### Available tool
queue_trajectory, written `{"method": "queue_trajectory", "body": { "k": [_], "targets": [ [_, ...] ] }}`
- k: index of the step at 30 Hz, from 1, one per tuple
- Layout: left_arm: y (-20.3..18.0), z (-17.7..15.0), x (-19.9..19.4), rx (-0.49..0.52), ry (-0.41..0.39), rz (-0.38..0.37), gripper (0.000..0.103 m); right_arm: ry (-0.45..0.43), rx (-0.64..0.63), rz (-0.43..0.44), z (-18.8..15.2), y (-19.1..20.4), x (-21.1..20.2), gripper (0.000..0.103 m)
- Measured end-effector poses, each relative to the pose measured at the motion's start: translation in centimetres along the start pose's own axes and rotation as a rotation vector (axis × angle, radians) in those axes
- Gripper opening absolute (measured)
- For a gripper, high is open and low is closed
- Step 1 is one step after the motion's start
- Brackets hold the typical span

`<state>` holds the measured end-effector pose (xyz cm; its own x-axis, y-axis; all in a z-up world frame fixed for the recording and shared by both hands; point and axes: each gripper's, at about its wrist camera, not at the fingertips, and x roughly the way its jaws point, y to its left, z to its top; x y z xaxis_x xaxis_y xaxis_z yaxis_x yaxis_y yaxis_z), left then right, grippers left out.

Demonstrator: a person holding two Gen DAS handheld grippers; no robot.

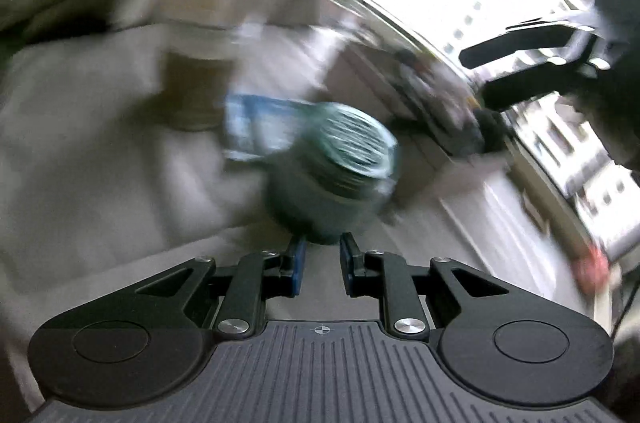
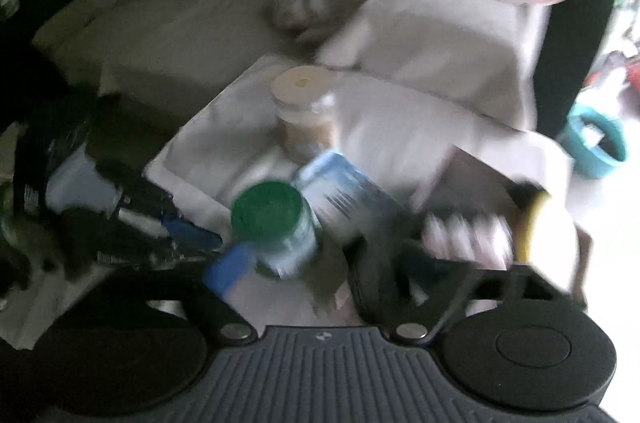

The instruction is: Organize soft objects

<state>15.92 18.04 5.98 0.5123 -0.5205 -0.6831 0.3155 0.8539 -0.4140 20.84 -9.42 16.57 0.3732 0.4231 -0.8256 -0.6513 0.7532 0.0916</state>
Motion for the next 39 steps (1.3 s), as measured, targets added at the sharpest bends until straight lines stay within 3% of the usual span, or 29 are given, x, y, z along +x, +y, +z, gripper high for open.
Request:
{"method": "queue_trajectory", "body": {
  "k": [3, 6, 11, 15, 18, 22, 27, 28, 29, 31, 36, 39],
  "targets": [
    [1.9, -1.0, -1.8, -0.14, -0.082, 0.021, 0.021, 0.155, -0.007, 0.001, 6.5, -1.1, 5.1, 0.098],
    [3.3, -1.8, -3.8, -0.192, -0.156, 0.04, 0.021, 0.267, 0.017, 0.042, 10.6, -1.5, 11.0, 0.098],
    [6.1, -3.0, -6.8, -0.244, -0.223, 0.084, 0.021, 0.45, -0.056, 0.013, 11.2, 0.0, 18.5, 0.097],
    [8.0, -3.9, -7.6, -0.301, -0.257, 0.092, 0.021, 0.536, -0.171, -0.085, 10.4, 1.5, 21.7, 0.097],
    [9.0, -4.3, -7.7, -0.337, -0.272, 0.095, 0.021, 0.6, -0.185, -0.068, 9.8, 1.4, 23.2, 0.101],
    [9.2, -4.3, -7.1, -0.378, -0.242, 0.115, 0.021, 0.588, -0.099, -0.013, 9.5, 0.1, 23.1, 0.1],
    [9.2, -4.5, -7.0, -0.384, -0.249, 0.113, 0.021, 0.465, -0.071, -0.05, 9.0, -0.1, 19.3, 0.063],
    [9.1, -4.5, -7.0, -0.385, -0.251, 0.112, 0.021, 0.444, -0.065, -0.058, 8.9, -0.3, 18.1, 0.043],
    [9.0, -4.5, -7.0, -0.385, -0.251, 0.109, 0.021, 0.431, -0.056, -0.057, 8.7, -0.5, 16.9, 0.033],
    [8.9, -4.5, -6.8, -0.381, -0.247, 0.102, 0.021, 0.412, -0.023, -0.01, 8.1, -0.8, 14.8, 0.025],
    [7.9, -3.9, -5.8, -0.368, -0.229, 0.08, 0.021, 0.365, -0.003, 0.086, 7.2, -0.7, 11.9, 0.024],
    [6.8, -3.5, -5.2, -0.335, -0.213, 0.057, 0.021, 0.362, 0.009, 0.102, 7.7, -1.0, 12.7, 0.033]
  ]
}}
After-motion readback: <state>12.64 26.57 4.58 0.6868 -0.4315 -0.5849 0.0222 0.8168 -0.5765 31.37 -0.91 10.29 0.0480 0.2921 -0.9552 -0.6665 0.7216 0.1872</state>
